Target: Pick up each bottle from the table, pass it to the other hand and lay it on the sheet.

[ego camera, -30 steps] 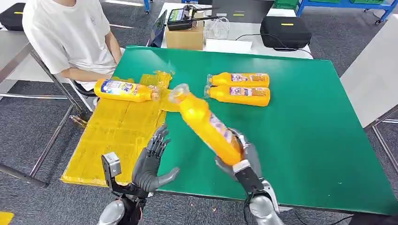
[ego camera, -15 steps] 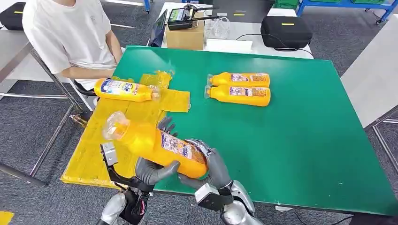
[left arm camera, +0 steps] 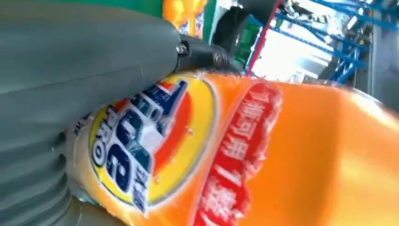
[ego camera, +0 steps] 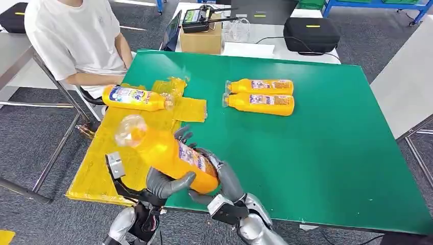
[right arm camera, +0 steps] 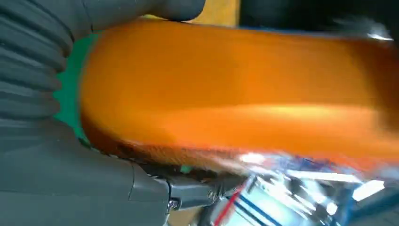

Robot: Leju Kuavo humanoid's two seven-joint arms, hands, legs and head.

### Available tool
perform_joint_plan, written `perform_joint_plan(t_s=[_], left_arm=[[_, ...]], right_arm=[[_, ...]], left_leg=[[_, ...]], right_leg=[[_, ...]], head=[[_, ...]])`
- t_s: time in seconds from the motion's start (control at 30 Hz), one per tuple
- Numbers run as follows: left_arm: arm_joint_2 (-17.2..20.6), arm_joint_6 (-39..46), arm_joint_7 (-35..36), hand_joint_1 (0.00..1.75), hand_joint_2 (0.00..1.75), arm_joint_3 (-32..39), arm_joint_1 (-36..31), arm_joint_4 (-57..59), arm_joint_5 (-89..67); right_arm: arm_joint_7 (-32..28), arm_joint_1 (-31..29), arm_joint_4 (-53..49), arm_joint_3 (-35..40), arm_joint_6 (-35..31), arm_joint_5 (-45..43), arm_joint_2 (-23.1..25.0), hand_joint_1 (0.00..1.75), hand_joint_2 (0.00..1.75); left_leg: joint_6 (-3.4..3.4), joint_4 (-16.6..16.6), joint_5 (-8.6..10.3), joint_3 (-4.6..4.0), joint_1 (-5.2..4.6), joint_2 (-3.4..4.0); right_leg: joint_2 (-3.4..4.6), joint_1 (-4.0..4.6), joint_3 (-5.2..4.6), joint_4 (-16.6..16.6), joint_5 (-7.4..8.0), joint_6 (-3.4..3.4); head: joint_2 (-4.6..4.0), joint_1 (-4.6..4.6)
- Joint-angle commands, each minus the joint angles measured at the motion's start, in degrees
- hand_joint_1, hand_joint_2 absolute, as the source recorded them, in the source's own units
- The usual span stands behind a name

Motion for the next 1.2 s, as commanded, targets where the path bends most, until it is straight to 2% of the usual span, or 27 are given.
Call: perform_joint_plan(t_s=[0.03,0.23,0.4,0.57,0.6,0.67,0.7,0.73,0.8,0.97,1.0,1.2], left_arm=[[0.7,-0.5,-0.6,1.75,1.75,2.5,-1.7,-1.2,4.5],[0.3,-1.5,-0.5,1.75,1.75,5.6,-0.6,-1.8,6.4],[0.5,1.8,-1.9,1.75,1.75,7.4,-0.5,-1.8,2.7],[4.5,18.7,-6.0,1.75,1.75,8.0,-3.8,2.0,-21.7],[4.9,25.3,-5.8,1.75,1.75,7.8,-4.6,3.5,-31.1],[5.5,26.8,-5.9,1.75,1.75,8.6,-5.3,4.7,-33.9],[6.5,37.4,-3.8,1.75,1.75,8.1,-6.6,7.9,-52.0],[6.9,40.5,-1.8,1.75,1.75,8.6,-7.3,9.8,-59.3],[7.9,40.0,0.4,1.75,1.75,8.8,-8.7,13.9,-67.1],[8.5,35.6,2.9,1.75,1.75,9.3,-10.5,19.3,-71.3],[9.1,32.9,6.2,1.75,1.75,8.5,-12.6,22.7,-74.4],[9.8,30.2,7.3,1.75,1.75,8.4,-15.5,26.9,-75.5]], right_arm=[[1.2,-1.1,5.2,1.0,-0.2,-0.7,0.0,0.0,0.0],[-0.2,2.7,-0.2,-2.0,-2.9,-1.8,-1.7,0.0,0.0],[-1.5,6.4,-6.9,-6.2,-5.8,-2.5,-2.6,0.0,0.0],[-1.9,10.4,-14.5,-10.6,-8.4,-2.4,-3.1,0.0,0.0],[-2.1,11.1,-15.7,-11.5,-9.0,-2.0,-3.0,0.0,0.0],[-2.2,11.7,-17.0,-12.0,-9.2,-1.9,-3.1,0.0,0.0],[-2.5,12.5,-18.8,-13.0,-9.9,-1.3,-3.1,0.0,0.0],[-2.4,12.9,-19.7,-13.7,-10.0,-1.3,-3.0,0.0,0.0],[-2.7,13.3,-21.1,-14.8,-8.8,-2.6,-2.9,0.0,0.0],[-2.7,12.7,-20.0,-15.9,-6.0,-3.3,-2.1,0.0,0.0],[-3.0,12.4,-19.2,-15.8,-4.6,-3.8,-1.6,0.0,0.0],[-3.1,12.1,-18.7,-15.7,-4.1,-3.9,-1.1,0.0,0.0]], left_leg=[[0.13,-0.1,0.01,0.1,0.01,-0.05],[0.15,-0.1,0.03,0.12,0.03,-0.15],[0.17,-0.1,0.0,0.1,0.01,-0.12],[0.15,-0.1,0.05,0.05,0.01,-0.22],[0.1,-0.1,0.05,0.03,-0.01,-0.18],[0.11,-0.1,0.05,0.06,-0.01,-0.2],[0.14,-0.2,0.08,0.13,0.0,-0.22],[0.11,-0.1,0.07,0.09,-0.01,-0.19],[0.15,-0.2,0.08,0.11,0.0,-0.23],[0.13,-0.1,0.06,0.12,0.01,-0.12],[0.17,-0.2,0.08,0.15,0.02,-0.14],[0.07,-0.1,0.03,0.07,0.02,-0.07]], right_leg=[[-0.02,0.05,0.1,-0.1,0.01,-0.23],[-0.13,0.08,0.15,-0.2,0.0,-0.27],[-0.09,0.06,0.11,-0.1,-0.01,-0.26],[-0.18,0.07,0.1,-0.1,0.0,-0.28],[-0.15,0.02,0.06,-0.1,0.0,-0.19],[-0.17,0.04,0.08,-0.1,-0.01,-0.23],[-0.18,0.06,0.14,-0.2,0.02,-0.32],[-0.16,0.04,0.09,-0.1,0.01,-0.24],[-0.19,0.05,0.13,-0.1,0.02,-0.27],[-0.08,0.04,0.12,-0.1,0.02,-0.21],[-0.1,0.08,0.16,-0.2,0.05,-0.29],[-0.05,0.05,0.04,0.0,0.0,-0.15]], head=[[0.0,0.0],[0.0,0.0],[0.0,0.0],[0.0,0.0],[0.0,0.02],[0.0,0.0],[0.0,0.0],[0.0,0.0],[0.0,0.0],[0.0,0.02],[0.0,0.0],[0.0,0.0]])
